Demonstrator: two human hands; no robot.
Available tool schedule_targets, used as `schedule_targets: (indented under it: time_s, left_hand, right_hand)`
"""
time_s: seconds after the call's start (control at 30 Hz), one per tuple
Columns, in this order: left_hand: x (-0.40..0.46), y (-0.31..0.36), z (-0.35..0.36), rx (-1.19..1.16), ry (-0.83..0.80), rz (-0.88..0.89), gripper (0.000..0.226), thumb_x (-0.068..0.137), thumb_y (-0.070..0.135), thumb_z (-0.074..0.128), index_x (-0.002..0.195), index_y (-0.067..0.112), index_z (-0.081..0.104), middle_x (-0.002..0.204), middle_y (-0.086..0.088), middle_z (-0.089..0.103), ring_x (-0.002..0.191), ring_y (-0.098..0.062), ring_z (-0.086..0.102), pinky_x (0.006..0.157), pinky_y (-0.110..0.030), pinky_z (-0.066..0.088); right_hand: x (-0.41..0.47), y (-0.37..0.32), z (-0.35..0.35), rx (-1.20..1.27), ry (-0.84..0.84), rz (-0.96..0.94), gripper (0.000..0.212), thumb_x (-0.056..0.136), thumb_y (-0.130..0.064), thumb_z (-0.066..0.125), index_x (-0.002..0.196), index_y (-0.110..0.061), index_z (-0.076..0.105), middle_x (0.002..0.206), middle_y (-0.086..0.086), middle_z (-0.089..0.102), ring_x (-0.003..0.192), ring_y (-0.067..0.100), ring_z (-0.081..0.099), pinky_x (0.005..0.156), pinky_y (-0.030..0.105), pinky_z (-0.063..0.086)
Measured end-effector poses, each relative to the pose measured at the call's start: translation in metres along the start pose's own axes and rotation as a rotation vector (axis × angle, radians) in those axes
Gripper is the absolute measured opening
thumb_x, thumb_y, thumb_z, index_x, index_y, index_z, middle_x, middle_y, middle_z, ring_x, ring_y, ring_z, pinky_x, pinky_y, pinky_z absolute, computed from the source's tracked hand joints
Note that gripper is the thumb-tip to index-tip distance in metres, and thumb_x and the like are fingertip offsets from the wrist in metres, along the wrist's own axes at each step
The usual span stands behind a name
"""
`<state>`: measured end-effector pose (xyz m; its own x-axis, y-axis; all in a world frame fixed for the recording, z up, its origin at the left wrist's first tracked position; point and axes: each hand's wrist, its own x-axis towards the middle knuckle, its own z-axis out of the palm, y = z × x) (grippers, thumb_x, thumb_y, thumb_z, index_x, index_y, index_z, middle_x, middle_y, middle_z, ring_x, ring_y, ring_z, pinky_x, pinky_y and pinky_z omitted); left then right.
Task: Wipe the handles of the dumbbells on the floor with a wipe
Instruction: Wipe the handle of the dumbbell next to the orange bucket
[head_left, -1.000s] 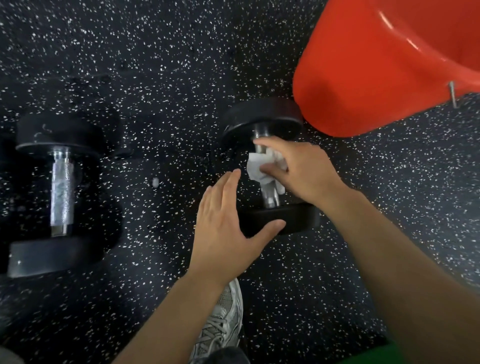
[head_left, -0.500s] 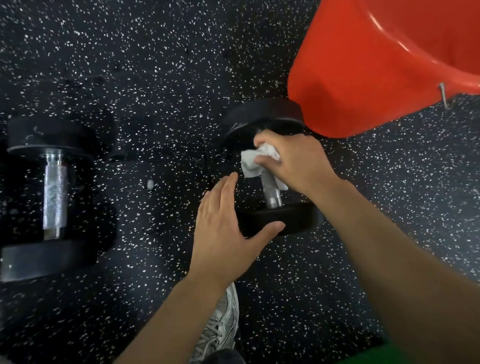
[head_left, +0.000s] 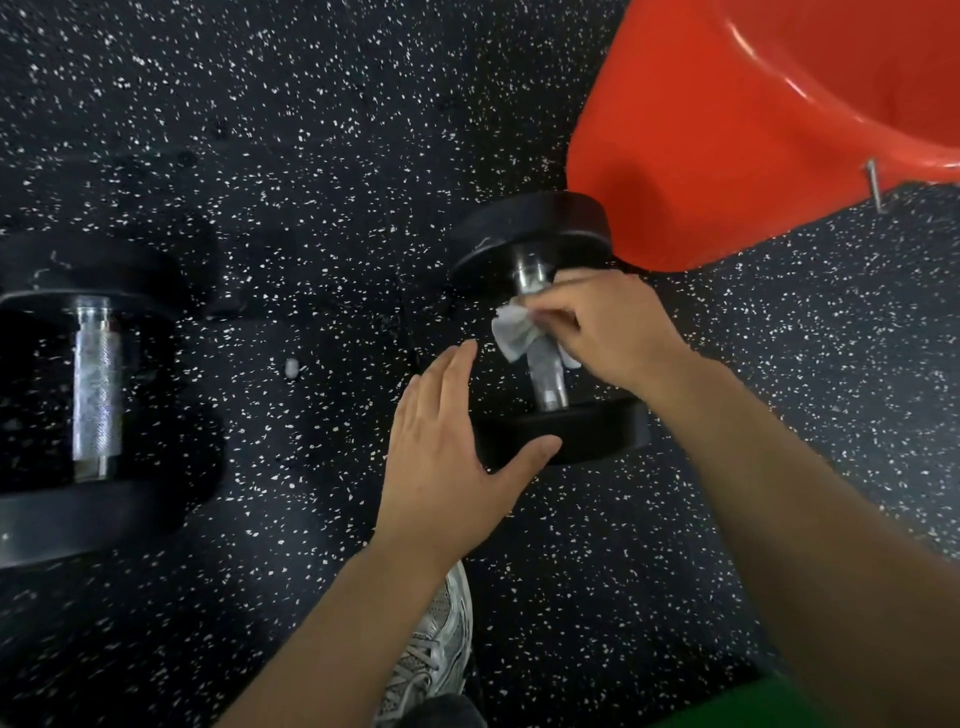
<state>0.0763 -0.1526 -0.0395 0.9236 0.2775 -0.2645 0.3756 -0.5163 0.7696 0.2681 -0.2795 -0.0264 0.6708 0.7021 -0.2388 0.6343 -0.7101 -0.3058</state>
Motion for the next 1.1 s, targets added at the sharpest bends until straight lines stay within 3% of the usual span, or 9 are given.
schedule_targets:
  time_s: [0.1,0.17,0.3,0.33,0.5,0.63,0.8,0.93,1.1]
  left_hand:
    - [0.002,0.0,-0.002,0.022,0.004,0.01,0.109,0.078,0.083,0.055,0.162,0.031,0.009,0.168,0.007,0.019,0.155,-0.01,0.012,0.129,-0.039,0.012]
    - [0.004,0.0,-0.002,0.028,0.002,0.005,0.111,0.076,0.083,0.056,0.162,0.03,0.009,0.168,0.007,0.019,0.155,-0.011,0.013,0.129,-0.041,0.013]
    - [0.005,0.002,0.001,0.037,0.019,-0.001,0.114,0.074,0.088,0.054,0.162,0.029,0.011,0.167,0.005,0.022,0.154,-0.012,0.015,0.129,-0.043,0.015]
    - [0.006,0.003,0.002,0.046,0.022,0.0,0.115,0.073,0.09,0.053,0.162,0.029,0.011,0.167,0.004,0.022,0.154,-0.013,0.016,0.128,-0.044,0.015]
    - [0.011,0.008,0.003,0.104,0.007,0.043,0.115,0.075,0.09,0.049,0.162,0.025,0.011,0.168,0.001,0.022,0.155,-0.016,0.018,0.128,-0.046,0.017]
    - [0.01,0.002,-0.008,0.138,0.04,0.085,0.107,0.082,0.087,0.046,0.162,0.022,0.016,0.167,0.0,0.025,0.154,-0.016,0.019,0.127,-0.045,0.018]
    - [0.001,-0.017,-0.045,0.208,0.114,0.091,0.103,0.085,0.084,0.046,0.162,0.021,0.02,0.167,0.0,0.028,0.154,-0.016,0.022,0.128,-0.043,0.018]
    - [-0.013,-0.041,-0.085,0.235,0.182,0.056,0.099,0.086,0.081,0.049,0.161,0.023,0.022,0.166,0.001,0.03,0.153,-0.015,0.024,0.127,-0.042,0.019]
    - [-0.034,-0.075,-0.132,0.262,0.258,-0.026,0.094,0.088,0.075,0.055,0.161,0.025,0.022,0.166,0.003,0.03,0.152,-0.014,0.024,0.125,-0.046,0.023]
  right_hand:
    - [-0.006,-0.002,-0.013,-0.048,-0.385,-0.001,0.024,0.095,-0.044,0.066,0.117,-0.039,0.073,0.106,-0.011,0.073,0.092,0.014,0.067,0.083,0.036,0.052]
    - [-0.009,-0.004,-0.016,-0.03,-0.496,0.003,0.023,0.093,-0.044,0.069,0.115,-0.038,0.075,0.107,-0.011,0.075,0.091,0.012,0.067,0.086,0.037,0.054]
    - [-0.011,-0.005,-0.005,0.079,-0.017,0.048,0.025,0.098,-0.039,0.064,0.121,-0.038,0.072,0.102,-0.021,0.065,0.085,0.007,0.059,0.075,0.032,0.047]
    - [-0.013,-0.004,-0.003,0.049,0.024,0.062,0.026,0.099,-0.038,0.063,0.124,-0.039,0.071,0.102,-0.019,0.066,0.088,0.01,0.06,0.075,0.033,0.048]
    - [-0.022,-0.001,-0.007,0.048,-0.258,0.099,0.026,0.096,-0.043,0.066,0.121,-0.04,0.071,0.105,-0.017,0.071,0.099,0.015,0.068,0.086,0.035,0.051]
    - [-0.024,-0.016,-0.009,0.267,-0.114,0.047,0.028,0.095,-0.038,0.067,0.123,-0.036,0.072,0.118,-0.014,0.074,0.107,0.007,0.067,0.097,0.037,0.053]
    - [-0.018,-0.053,0.0,0.378,-0.074,-0.015,0.03,0.097,-0.034,0.067,0.126,-0.034,0.071,0.104,-0.024,0.068,0.098,-0.002,0.065,0.089,0.025,0.05]
    - [0.0,-0.089,0.009,0.401,-0.08,-0.076,0.031,0.098,-0.037,0.066,0.129,-0.037,0.068,0.105,-0.02,0.07,0.099,0.001,0.065,0.091,0.033,0.053]
    - [0.025,-0.137,0.024,0.449,-0.069,-0.173,0.031,0.098,-0.038,0.064,0.129,-0.038,0.069,0.105,-0.029,0.067,0.101,-0.003,0.066,0.09,0.034,0.056]
